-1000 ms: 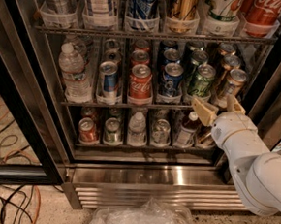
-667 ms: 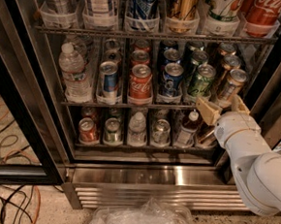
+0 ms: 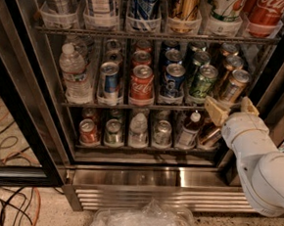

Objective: Pick orange can from middle shelf of fridge

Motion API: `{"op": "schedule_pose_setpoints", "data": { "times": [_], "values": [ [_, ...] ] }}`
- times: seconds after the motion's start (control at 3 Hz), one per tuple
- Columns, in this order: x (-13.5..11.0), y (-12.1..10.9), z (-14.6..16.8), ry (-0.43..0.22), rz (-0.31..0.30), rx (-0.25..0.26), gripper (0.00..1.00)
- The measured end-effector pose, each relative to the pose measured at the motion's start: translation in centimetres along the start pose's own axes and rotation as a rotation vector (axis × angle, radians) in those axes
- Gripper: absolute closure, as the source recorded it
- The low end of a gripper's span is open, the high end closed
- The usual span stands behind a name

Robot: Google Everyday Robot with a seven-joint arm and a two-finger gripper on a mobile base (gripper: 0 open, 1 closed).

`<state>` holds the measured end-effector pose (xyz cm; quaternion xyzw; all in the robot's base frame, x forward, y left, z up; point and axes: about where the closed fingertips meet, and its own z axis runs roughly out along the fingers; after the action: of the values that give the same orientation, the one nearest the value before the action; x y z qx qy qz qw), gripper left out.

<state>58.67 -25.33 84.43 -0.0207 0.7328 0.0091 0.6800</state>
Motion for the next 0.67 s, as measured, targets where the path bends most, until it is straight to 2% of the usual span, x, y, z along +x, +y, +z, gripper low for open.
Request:
{"op": "schedule_pose_setpoints", "data": {
  "times": [0.67],
  "values": [
    [0.67,-0.71,1.42,-0.001,-0.007,0.018,0.33]
  ]
}}
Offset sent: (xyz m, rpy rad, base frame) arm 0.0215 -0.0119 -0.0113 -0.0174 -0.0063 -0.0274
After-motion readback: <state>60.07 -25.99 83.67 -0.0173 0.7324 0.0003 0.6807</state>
